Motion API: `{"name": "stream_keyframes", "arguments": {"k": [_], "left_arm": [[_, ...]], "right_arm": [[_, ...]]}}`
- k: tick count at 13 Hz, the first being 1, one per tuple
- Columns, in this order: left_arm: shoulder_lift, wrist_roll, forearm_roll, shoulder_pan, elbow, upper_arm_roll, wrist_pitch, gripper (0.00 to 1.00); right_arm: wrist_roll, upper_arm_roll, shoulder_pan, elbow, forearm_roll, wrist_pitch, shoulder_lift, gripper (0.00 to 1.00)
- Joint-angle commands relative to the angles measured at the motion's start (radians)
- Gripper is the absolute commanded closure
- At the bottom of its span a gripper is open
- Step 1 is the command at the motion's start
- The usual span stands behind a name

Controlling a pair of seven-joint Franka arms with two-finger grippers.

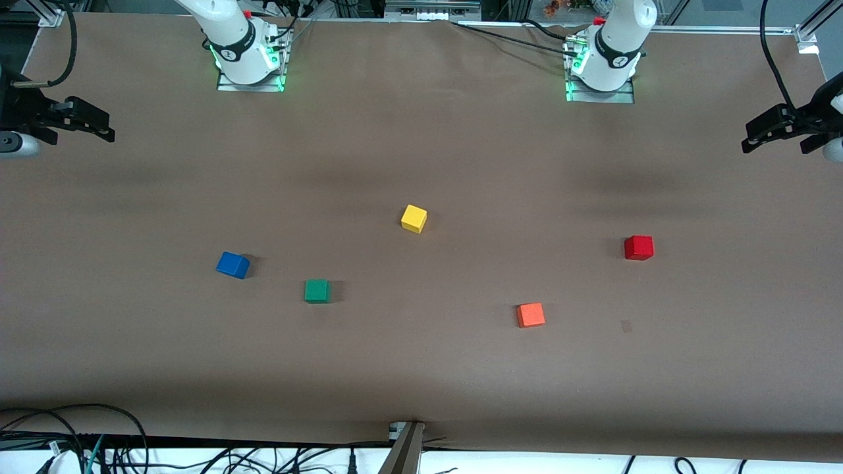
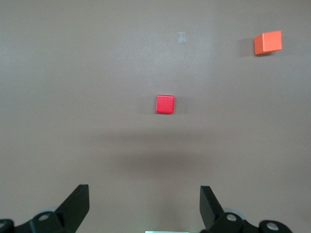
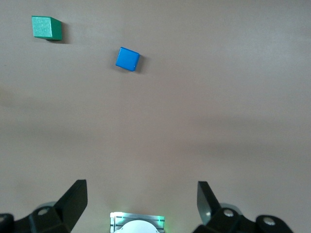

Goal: Pass red block to right arm, stack on blue
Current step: 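Move the left gripper toward the red cube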

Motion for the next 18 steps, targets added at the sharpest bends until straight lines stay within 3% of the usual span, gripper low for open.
{"name": "stream_keyframes", "arguments": {"k": [1, 13, 18], "left_arm": [[-0.005, 0.016, -0.019, 0.004, -0.005, -0.006, 0.016, 0.0], [0.028, -0.003, -0.02, -0.007, -0.031, -0.011, -0.024, 0.0], [0.032, -0.003, -0.005, -0.004, -0.251, -0.012, 0.227, 0.0]], "right_arm": [[0.013, 0.022, 0.002, 0.007, 0.008, -0.01, -0.009, 0.0], [0.013, 0.02, 0.001, 0.007, 0.01, -0.014, -0.015, 0.0], [0.013, 0.02, 0.001, 0.007, 0.008, -0.008, -0.01, 0.0]]}}
